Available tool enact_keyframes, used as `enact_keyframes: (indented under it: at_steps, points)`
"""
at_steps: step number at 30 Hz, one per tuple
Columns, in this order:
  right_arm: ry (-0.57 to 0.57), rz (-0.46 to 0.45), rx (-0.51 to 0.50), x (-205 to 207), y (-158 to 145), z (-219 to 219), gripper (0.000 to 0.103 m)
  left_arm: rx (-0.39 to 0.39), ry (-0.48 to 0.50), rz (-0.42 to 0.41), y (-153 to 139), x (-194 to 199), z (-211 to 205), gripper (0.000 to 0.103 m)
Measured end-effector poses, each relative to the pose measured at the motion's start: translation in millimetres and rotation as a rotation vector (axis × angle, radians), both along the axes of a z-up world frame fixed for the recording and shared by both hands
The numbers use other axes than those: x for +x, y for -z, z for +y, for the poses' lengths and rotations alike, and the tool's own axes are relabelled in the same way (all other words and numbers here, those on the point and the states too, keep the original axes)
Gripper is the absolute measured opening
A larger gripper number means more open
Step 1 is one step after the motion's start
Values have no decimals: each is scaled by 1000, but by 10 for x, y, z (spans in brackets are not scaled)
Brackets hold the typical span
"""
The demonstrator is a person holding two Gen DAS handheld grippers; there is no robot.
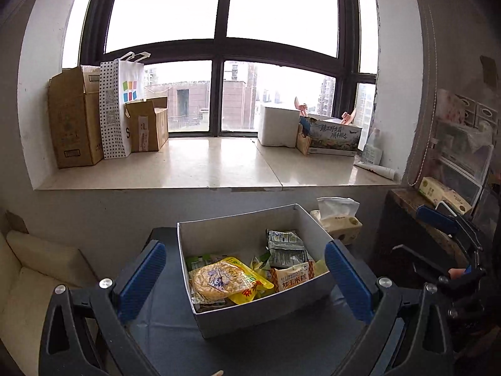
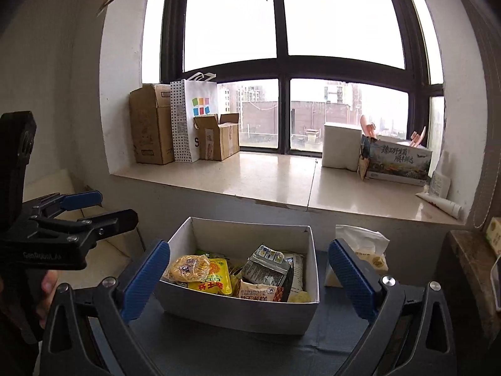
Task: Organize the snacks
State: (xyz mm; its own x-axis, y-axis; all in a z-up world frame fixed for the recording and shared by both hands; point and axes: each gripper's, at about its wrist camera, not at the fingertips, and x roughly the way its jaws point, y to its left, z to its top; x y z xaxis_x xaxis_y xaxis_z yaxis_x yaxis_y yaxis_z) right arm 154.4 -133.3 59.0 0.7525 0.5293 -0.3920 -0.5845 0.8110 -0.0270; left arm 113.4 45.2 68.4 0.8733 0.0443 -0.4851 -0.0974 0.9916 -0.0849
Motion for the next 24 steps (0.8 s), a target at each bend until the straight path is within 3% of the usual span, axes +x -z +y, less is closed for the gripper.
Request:
enact_keyframes:
  at_steps: [5, 10, 14, 24]
  points:
    - [41, 80, 16, -338, 80, -162, 103, -18, 40, 45, 101, -421, -83, 103]
    - [30, 176, 53, -565, 303, -326, 103, -4, -1, 112, 309, -802, -100, 103]
    - [102, 274, 87, -693, 534, -472, 103, -77, 34, 157, 516, -970, -127, 103]
    - [70, 254, 58, -792, 392, -391, 103, -102, 63, 163, 529, -977, -192, 103]
